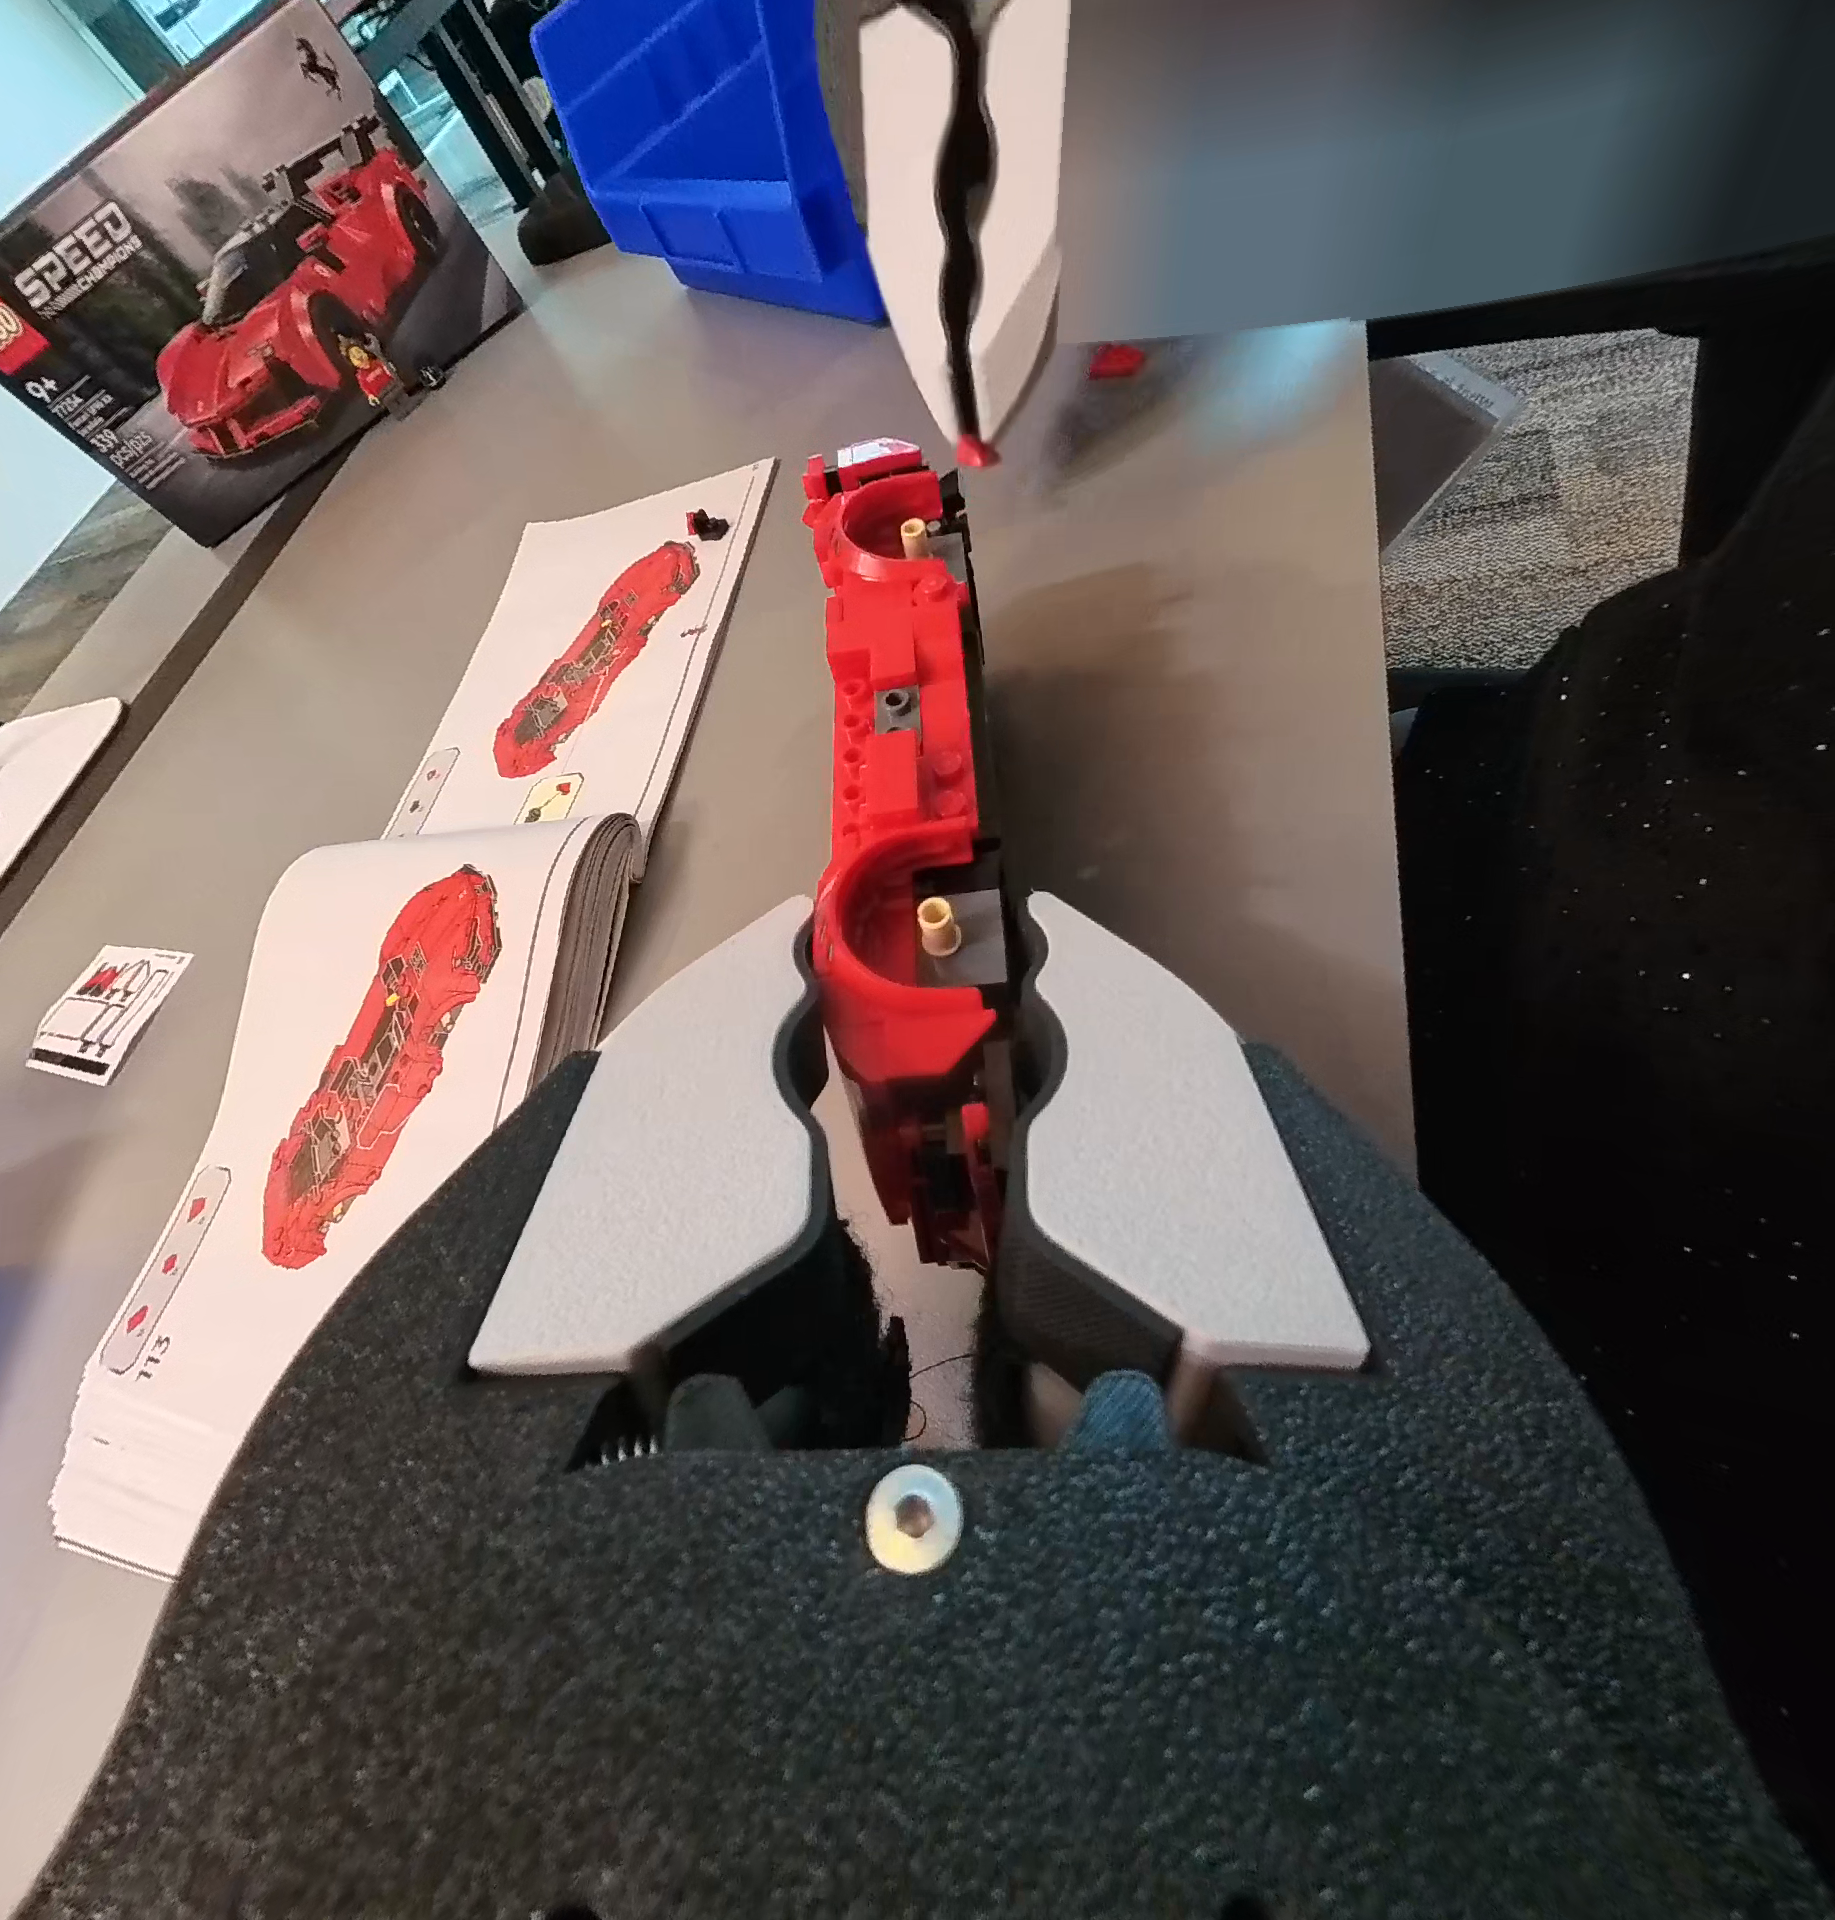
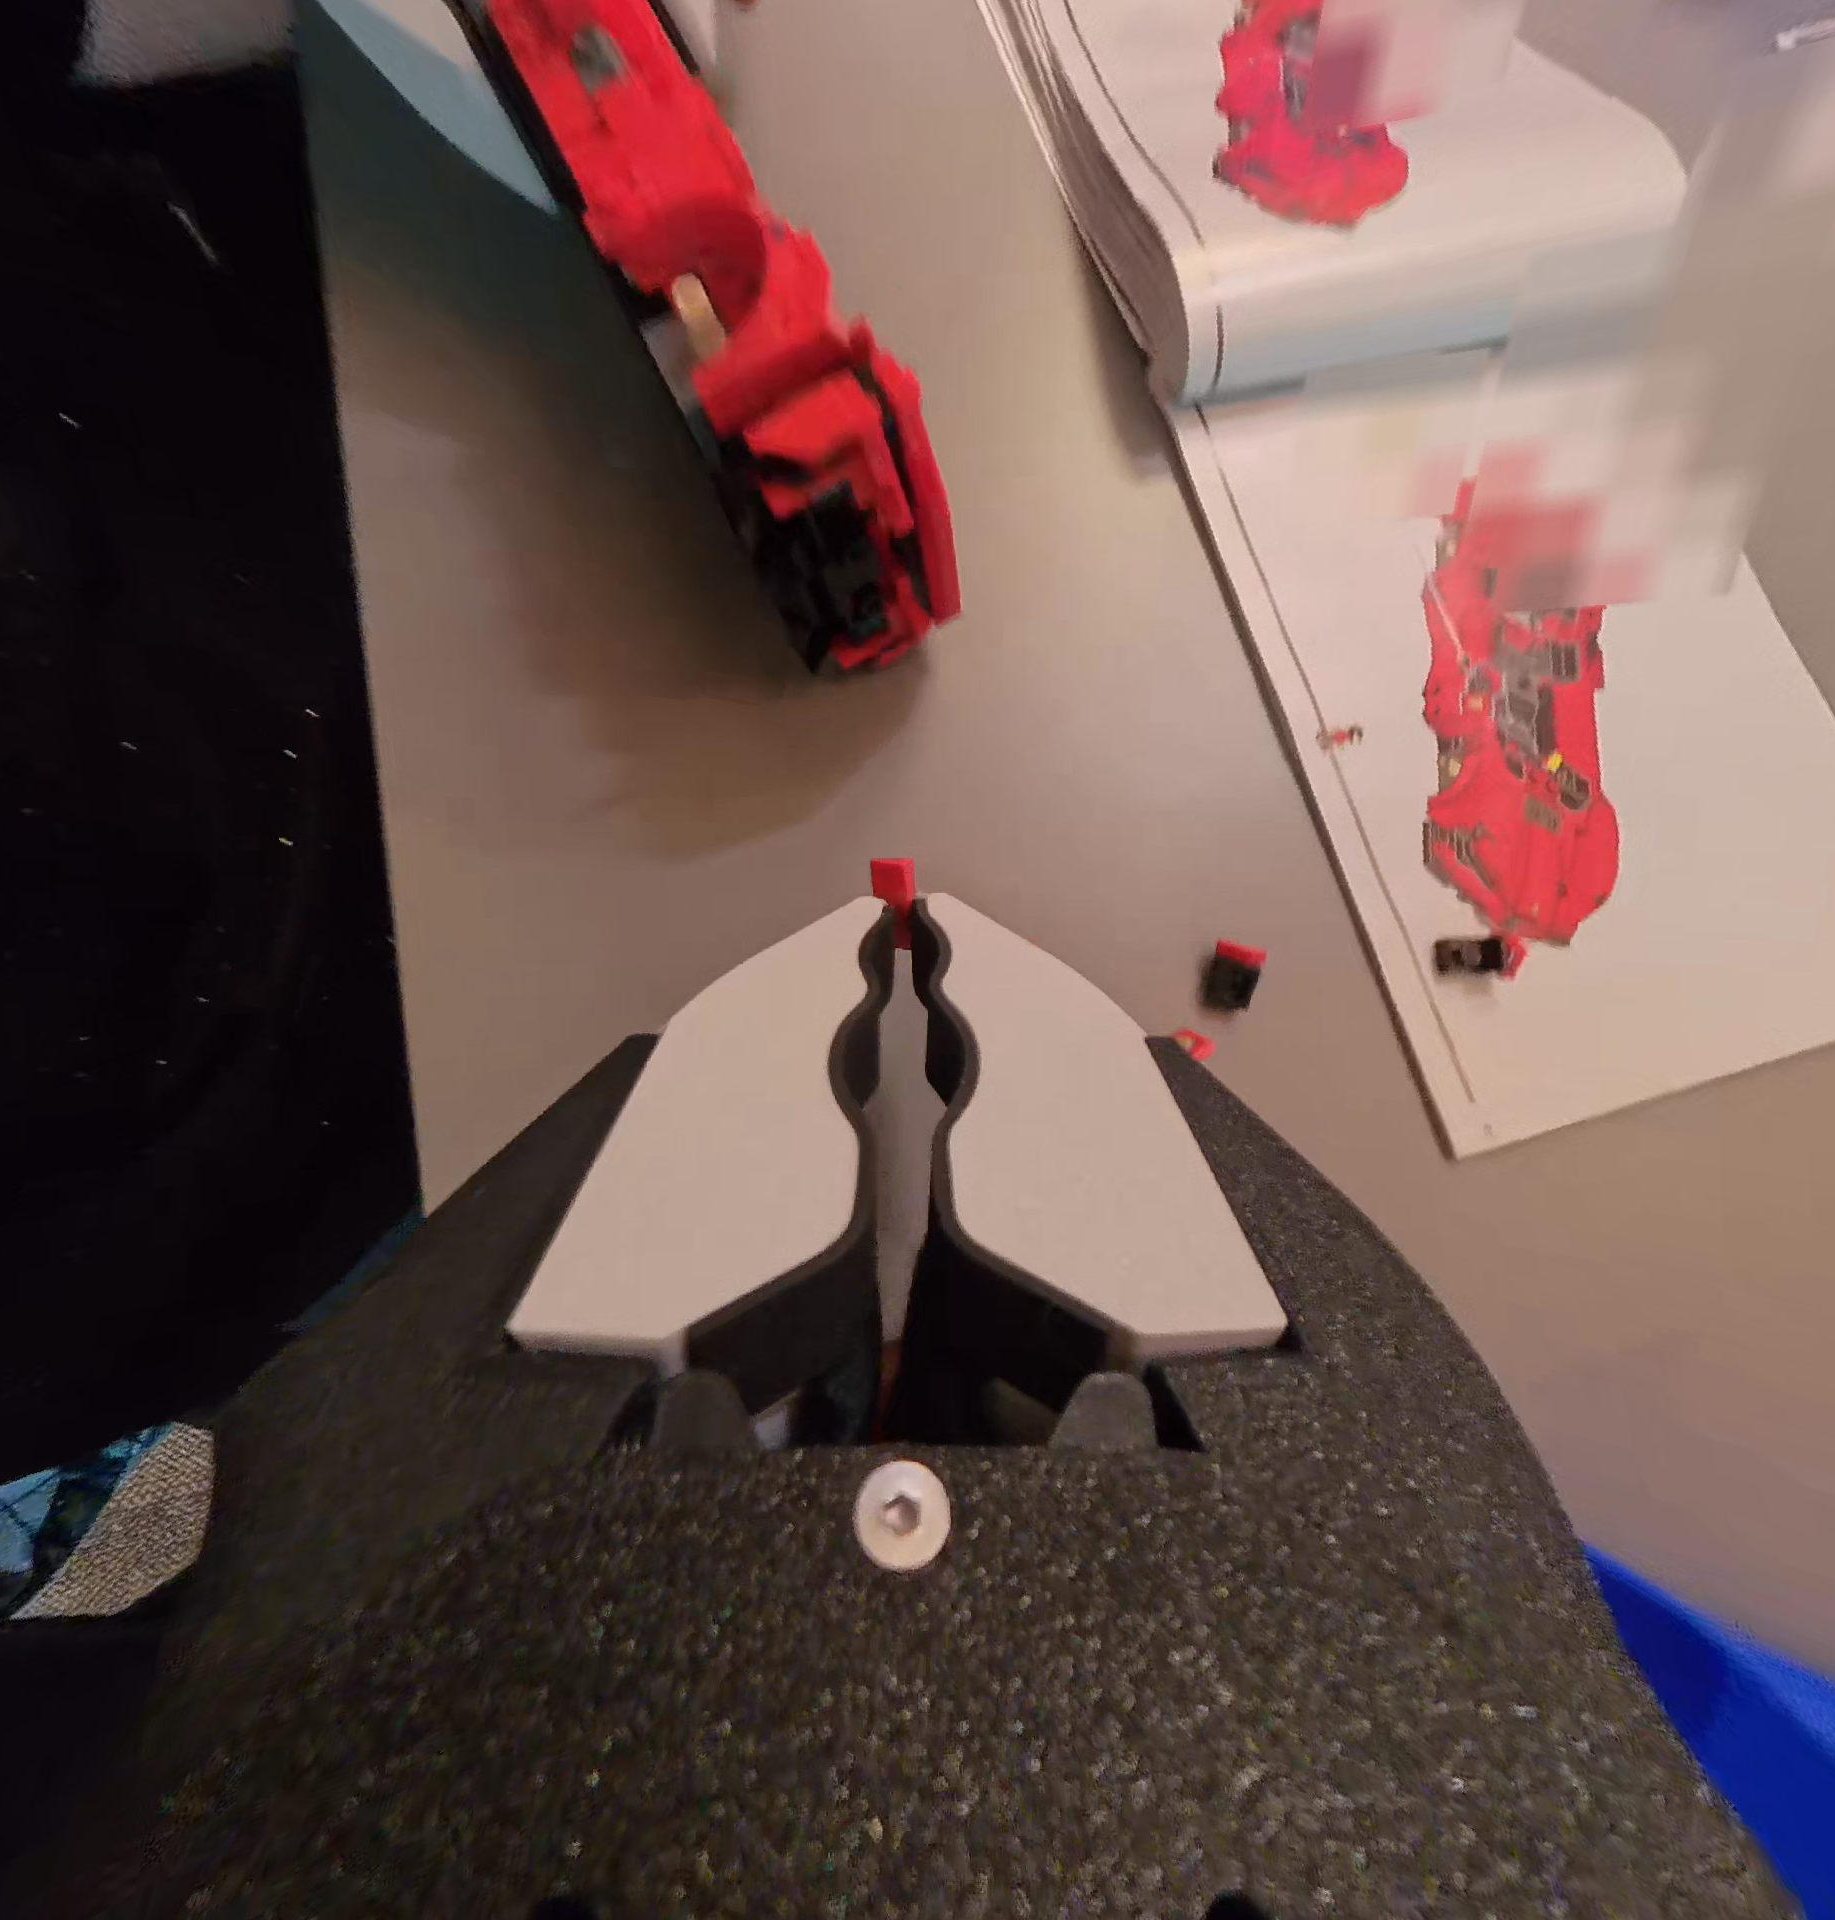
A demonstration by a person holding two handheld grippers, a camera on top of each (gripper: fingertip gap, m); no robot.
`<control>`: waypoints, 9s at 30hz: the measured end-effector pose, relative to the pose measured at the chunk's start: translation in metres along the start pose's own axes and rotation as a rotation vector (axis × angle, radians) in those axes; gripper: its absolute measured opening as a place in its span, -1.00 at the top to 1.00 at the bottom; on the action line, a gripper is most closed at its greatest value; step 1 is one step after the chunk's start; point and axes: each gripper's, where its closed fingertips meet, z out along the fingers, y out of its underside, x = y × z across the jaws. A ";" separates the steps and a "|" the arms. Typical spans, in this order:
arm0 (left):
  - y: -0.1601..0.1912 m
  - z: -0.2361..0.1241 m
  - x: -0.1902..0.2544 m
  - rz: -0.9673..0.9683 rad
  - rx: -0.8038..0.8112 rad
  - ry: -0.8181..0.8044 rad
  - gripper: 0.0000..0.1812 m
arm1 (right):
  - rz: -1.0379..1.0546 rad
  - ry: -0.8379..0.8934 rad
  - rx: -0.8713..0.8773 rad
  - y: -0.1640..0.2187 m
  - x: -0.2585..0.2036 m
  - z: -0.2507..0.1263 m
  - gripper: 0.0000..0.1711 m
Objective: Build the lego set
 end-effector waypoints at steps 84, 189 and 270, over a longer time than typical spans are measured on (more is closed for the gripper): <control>-0.003 0.003 0.000 -0.059 0.028 -0.015 0.65 | -0.238 -0.372 -0.633 -0.115 -0.035 0.063 0.97; -0.001 0.004 -0.001 -0.057 0.015 -0.046 0.67 | 0.389 0.275 -0.143 0.065 0.007 -0.071 0.79; -0.001 0.004 -0.001 -0.053 0.020 -0.050 0.67 | -0.213 -0.356 -0.172 -0.131 -0.034 0.048 0.91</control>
